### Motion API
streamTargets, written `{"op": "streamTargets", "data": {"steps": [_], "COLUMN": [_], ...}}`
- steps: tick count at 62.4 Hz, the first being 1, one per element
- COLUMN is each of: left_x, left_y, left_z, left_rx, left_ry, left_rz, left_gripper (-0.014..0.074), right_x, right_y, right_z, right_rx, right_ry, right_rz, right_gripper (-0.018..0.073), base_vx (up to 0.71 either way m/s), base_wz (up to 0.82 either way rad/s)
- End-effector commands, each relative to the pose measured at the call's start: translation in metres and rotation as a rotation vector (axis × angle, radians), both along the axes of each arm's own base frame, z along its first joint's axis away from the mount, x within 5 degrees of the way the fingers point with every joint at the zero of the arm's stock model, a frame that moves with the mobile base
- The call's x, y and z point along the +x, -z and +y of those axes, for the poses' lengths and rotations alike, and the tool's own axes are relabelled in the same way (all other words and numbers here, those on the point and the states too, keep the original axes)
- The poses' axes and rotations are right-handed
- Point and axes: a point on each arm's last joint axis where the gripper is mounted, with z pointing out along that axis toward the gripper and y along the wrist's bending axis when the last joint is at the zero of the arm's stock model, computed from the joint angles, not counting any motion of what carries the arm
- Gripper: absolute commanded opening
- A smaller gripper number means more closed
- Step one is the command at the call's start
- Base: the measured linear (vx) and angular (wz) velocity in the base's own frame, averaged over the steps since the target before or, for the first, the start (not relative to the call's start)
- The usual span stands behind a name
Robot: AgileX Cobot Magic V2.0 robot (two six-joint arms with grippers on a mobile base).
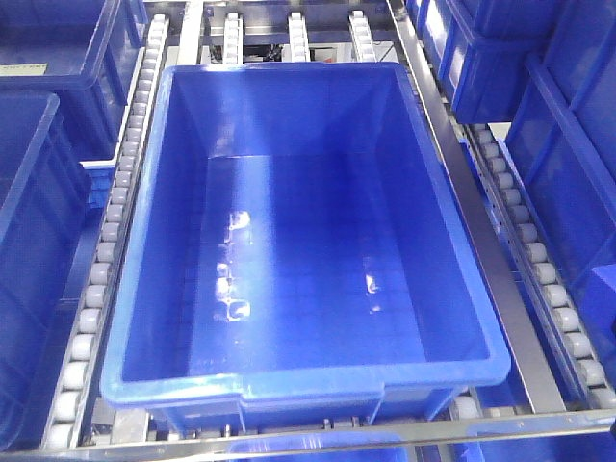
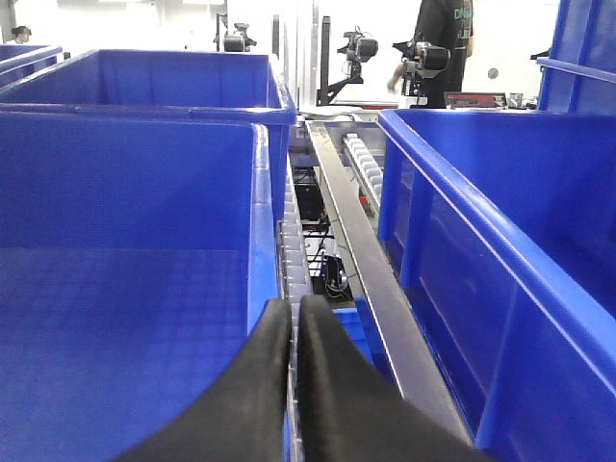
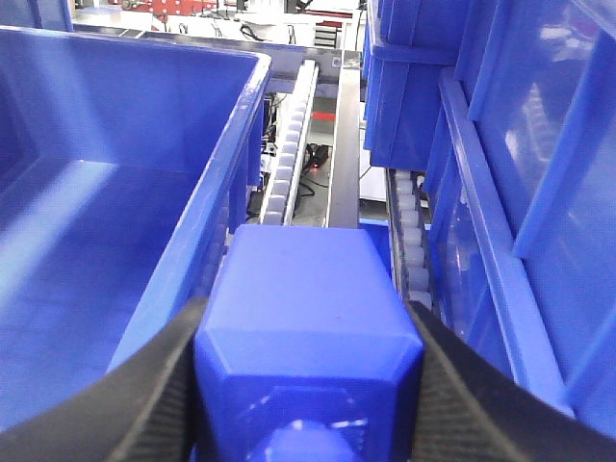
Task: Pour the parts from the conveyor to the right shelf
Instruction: 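Turn toward the shelf and stop facing an empty blue bin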
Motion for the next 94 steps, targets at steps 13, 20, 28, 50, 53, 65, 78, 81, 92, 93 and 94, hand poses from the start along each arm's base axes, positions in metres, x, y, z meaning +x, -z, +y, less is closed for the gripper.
{"op": "streamTargets", "data": {"steps": [13, 20, 28, 50, 53, 65, 78, 81, 92, 93, 94], "left_x": [-0.0002, -0.0002, -0.0002, -0.0002, -0.0002, -0.0002, -0.0002, -0.0002, -0.0002, -0.0002, -0.0002], "left_y": [0.0025, 0.0025, 0.0025, 0.0025, 0.0025, 0.0025, 0.0025, 0.0025, 0.0025, 0.0025, 0.0025], "left_z": [-0.0016, -0.0016, -0.0016, -0.0016, -0.0016, -0.0016, -0.0016, -0.0016, -0.0016, -0.0016, -0.0016], "left_rx": [-0.010, -0.010, -0.010, -0.010, -0.010, -0.010, -0.010, -0.010, -0.010, -0.010, -0.010], "left_ry": [0.026, 0.026, 0.026, 0.026, 0.026, 0.026, 0.026, 0.026, 0.026, 0.026, 0.026], "left_rz": [-0.060, -0.060, -0.060, -0.060, -0.060, -0.060, -0.060, -0.060, -0.060, -0.060, -0.060], "left_gripper": [-0.0006, -0.0006, -0.0006, -0.0006, -0.0006, -0.0006, -0.0006, -0.0006, -0.0006, -0.0006, -0.0006], "right_x": [0.0009, 0.0009, 0.0009, 0.0009, 0.0009, 0.0009, 0.0009, 0.0009, 0.0009, 0.0009, 0.0009], "right_y": [-0.0169, -0.0169, -0.0169, -0.0169, -0.0169, -0.0169, -0.0169, -0.0169, -0.0169, -0.0169, -0.0169], "right_z": [-0.0013, -0.0013, -0.0013, -0.0013, -0.0013, -0.0013, -0.0013, -0.0013, -0.0013, -0.0013, -0.0013], "right_rx": [0.004, 0.004, 0.004, 0.004, 0.004, 0.004, 0.004, 0.004, 0.004, 0.004, 0.004], "right_ry": [0.014, 0.014, 0.014, 0.014, 0.014, 0.014, 0.014, 0.014, 0.014, 0.014, 0.014], "right_rz": [-0.104, -0.104, -0.104, -0.104, -0.104, -0.104, -0.104, -0.104, -0.104, -0.104, -0.104], "right_gripper": [-0.0005, -0.0005, -0.0005, -0.0005, -0.0005, -0.0005, -0.0005, -0.0005, -0.0005, -0.0005, -0.0005], "base_vx": [0.09, 0.12, 0.13, 0.12, 0.09, 0.05, 0.00, -0.01, 0.00, 0.00, 0.00], "base_wz": [0.01, 0.05, 0.09, 0.06, 0.01, 0.01, 0.00, -0.01, 0.00, 0.00, 0.00]}}
